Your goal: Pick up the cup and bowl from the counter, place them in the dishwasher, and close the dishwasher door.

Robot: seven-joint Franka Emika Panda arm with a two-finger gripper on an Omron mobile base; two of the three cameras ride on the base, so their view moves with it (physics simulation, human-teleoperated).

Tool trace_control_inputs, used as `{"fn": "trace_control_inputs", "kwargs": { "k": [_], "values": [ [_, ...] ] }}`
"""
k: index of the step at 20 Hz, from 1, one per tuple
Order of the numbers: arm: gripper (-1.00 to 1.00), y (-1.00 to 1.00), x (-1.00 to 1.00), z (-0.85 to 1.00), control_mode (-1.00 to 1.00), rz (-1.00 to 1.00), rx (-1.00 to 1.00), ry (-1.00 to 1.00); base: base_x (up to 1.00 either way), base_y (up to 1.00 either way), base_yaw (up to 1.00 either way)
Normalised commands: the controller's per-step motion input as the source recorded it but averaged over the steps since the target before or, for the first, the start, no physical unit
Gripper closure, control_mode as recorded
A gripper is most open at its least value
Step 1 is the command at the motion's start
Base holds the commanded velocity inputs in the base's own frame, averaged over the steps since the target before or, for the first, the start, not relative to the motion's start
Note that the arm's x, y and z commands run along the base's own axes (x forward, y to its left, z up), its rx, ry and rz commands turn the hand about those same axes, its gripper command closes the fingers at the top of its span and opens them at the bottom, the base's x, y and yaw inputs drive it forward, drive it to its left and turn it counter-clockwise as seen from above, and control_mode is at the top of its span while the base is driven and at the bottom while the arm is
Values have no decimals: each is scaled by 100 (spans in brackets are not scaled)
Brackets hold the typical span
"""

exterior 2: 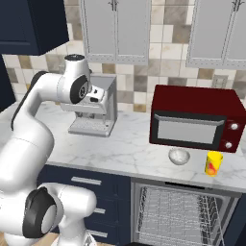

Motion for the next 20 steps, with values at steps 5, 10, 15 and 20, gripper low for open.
{"fn": "trace_control_inputs", "kwargs": {
  "k": [5,10,15,20],
  "values": [
    [-100,-8,0,0,-100,0,0,0,0,0,0],
    [-100,-20,0,0,-100,0,0,0,0,0,0],
    [-100,-27,0,0,-100,0,0,0,0,0,0],
    [-100,-29,0,0,-100,0,0,0,0,0,0]
  ]
}}
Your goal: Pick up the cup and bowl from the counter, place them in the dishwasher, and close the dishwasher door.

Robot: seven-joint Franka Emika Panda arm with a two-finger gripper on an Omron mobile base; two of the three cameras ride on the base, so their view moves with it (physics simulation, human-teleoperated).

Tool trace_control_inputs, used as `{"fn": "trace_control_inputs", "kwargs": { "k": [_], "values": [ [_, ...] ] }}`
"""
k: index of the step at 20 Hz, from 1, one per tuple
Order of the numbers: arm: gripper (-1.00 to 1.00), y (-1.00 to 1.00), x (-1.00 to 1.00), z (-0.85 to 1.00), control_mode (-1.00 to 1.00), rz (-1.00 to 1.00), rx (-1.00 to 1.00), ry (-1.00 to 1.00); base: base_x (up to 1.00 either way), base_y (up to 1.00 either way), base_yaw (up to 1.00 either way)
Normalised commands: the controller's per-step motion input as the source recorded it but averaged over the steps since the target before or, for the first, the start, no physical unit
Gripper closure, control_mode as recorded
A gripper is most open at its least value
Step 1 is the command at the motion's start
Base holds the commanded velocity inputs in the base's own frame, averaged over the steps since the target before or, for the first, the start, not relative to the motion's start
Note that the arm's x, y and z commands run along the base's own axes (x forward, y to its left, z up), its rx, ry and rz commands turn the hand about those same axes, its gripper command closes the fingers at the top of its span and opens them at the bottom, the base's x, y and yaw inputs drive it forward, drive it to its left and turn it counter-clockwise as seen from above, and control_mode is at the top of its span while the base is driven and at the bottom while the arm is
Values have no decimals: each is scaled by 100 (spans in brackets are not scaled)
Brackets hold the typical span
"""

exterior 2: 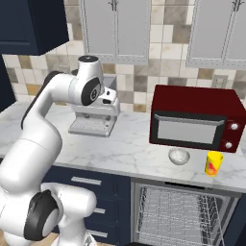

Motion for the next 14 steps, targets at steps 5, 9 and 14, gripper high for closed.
{"fn": "trace_control_inputs", "kwargs": {
  "k": [5,9,14],
  "values": [
    [-100,-31,0,-1,-100,0,0,0,0,0,0],
    [-100,-31,0,-7,-100,0,-4,0,0,0,0],
    [-100,-32,0,-13,-100,0,-6,0,0,0,0]
  ]
}}
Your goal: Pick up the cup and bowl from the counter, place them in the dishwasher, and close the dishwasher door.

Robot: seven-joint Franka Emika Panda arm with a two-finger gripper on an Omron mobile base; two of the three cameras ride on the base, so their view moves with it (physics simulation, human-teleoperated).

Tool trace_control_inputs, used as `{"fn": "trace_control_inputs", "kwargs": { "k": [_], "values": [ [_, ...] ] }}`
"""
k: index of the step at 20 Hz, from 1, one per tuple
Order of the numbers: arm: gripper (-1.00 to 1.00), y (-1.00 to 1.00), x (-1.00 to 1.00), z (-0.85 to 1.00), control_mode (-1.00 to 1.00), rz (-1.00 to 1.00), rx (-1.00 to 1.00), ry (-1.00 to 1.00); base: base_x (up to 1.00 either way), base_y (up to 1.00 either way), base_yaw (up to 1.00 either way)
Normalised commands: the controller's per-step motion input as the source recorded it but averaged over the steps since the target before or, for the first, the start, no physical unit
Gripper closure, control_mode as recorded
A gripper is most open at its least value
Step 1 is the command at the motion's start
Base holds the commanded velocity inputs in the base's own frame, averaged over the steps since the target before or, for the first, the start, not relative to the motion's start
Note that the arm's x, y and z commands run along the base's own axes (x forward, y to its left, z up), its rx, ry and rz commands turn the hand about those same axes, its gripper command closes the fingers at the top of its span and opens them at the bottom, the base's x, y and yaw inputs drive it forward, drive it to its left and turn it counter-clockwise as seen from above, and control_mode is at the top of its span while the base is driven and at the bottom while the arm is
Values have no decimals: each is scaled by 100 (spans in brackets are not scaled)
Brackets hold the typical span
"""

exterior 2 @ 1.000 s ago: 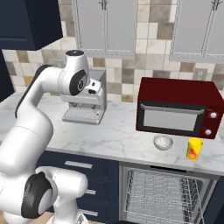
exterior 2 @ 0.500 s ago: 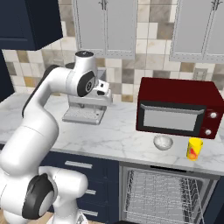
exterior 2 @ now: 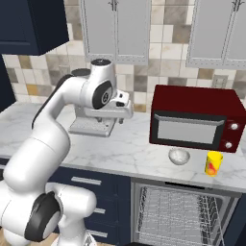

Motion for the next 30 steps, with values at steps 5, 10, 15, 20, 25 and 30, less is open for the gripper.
{"fn": "trace_control_inputs", "kwargs": {
  "k": [5,10,15,20,25,30],
  "values": [
    [-100,-33,0,-16,-100,0,-7,0,0,0,0],
    [-100,-36,0,-12,-100,0,-4,0,0,0,0],
    [-100,-38,0,-12,-100,0,0,0,0,0,0],
    [-100,-37,0,-16,-100,0,0,0,0,0,0],
    [-100,-40,0,-14,-100,0,0,0,0,0,0],
    [-100,-40,0,-14,-100,0,0,0,0,0,0]
  ]
}}
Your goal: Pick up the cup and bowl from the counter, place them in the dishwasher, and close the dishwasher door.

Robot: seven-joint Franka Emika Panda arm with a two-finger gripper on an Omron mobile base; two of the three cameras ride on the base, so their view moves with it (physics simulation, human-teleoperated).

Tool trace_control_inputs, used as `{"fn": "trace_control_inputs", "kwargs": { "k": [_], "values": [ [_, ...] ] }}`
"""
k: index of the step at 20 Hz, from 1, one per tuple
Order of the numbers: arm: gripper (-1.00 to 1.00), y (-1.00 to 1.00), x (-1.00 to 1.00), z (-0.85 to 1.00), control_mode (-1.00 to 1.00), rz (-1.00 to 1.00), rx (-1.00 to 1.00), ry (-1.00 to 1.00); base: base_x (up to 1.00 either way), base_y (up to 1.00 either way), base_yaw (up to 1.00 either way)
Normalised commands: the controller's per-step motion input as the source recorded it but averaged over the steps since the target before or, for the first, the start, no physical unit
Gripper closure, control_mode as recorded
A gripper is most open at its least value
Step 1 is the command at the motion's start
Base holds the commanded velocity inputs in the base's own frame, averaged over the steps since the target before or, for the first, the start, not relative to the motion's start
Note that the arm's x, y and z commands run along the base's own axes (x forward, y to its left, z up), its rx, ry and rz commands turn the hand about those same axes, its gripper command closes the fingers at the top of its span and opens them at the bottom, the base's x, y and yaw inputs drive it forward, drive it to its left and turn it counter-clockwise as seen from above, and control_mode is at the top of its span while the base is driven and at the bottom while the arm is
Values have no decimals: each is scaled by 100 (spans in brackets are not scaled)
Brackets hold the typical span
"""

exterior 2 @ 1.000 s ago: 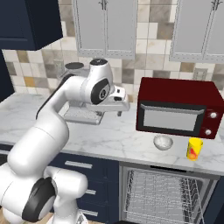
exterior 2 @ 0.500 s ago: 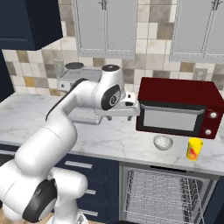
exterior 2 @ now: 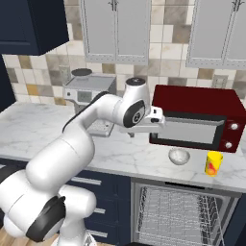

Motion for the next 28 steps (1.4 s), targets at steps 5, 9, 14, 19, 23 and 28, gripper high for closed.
{"fn": "trace_control_inputs", "kwargs": {
  "k": [5,9,14,19,23,28],
  "values": [
    [-100,-38,0,-13,-100,0,0,0,0,0,0],
    [-100,-39,0,-15,-100,0,-3,0,0,0,0],
    [-100,-40,3,-18,-100,0,-4,0,0,0,0],
    [-100,-38,5,-18,-100,0,-2,0,0,0,0],
    [-100,-42,11,-13,-100,0,0,0,0,0,0],
    [-100,-45,23,-7,-100,0,0,0,0,0,0]
  ]
}}
